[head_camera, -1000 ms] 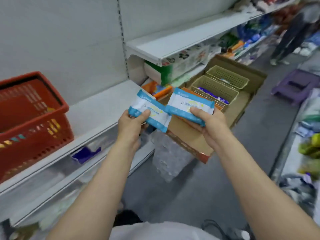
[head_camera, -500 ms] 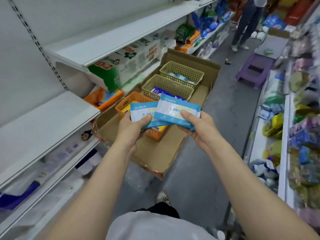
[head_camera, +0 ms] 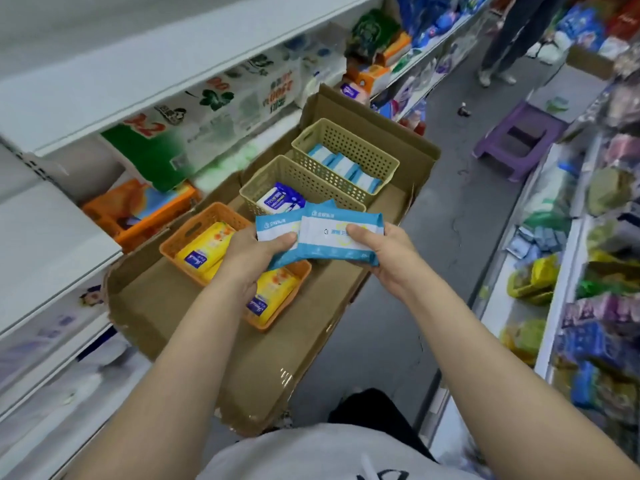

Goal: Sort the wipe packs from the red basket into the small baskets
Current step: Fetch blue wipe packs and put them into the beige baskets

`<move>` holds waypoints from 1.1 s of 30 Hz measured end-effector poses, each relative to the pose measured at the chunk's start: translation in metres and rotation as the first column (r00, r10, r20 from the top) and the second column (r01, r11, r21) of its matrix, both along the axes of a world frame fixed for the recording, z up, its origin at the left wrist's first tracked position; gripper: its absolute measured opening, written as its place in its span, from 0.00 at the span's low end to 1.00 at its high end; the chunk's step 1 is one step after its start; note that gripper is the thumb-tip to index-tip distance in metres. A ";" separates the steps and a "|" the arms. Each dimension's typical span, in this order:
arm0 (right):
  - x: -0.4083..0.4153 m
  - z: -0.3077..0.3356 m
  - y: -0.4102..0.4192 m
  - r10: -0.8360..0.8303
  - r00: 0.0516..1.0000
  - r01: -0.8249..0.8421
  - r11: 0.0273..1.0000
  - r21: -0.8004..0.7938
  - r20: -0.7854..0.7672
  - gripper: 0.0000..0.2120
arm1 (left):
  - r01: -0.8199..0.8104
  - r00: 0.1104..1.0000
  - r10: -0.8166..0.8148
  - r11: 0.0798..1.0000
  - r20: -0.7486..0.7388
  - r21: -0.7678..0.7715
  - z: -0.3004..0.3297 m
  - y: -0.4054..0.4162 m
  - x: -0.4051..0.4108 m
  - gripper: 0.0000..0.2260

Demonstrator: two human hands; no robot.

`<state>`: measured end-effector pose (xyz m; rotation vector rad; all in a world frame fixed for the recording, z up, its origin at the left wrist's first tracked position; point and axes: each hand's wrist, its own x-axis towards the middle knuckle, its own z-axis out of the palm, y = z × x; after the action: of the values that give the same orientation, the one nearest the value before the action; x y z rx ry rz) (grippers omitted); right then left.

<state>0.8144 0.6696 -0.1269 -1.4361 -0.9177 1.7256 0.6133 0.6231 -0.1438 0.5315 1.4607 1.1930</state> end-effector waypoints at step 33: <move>0.063 -0.149 0.430 0.597 0.287 -0.798 0.582 -0.158 0.749 0.23 | -0.610 0.783 0.621 0.778 0.040 -0.149 -0.079 0.258 0.084 0.14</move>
<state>0.8775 1.0996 -0.2762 -1.6969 -2.4984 1.3809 0.6974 0.8813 -0.2233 -0.1206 1.6814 1.5893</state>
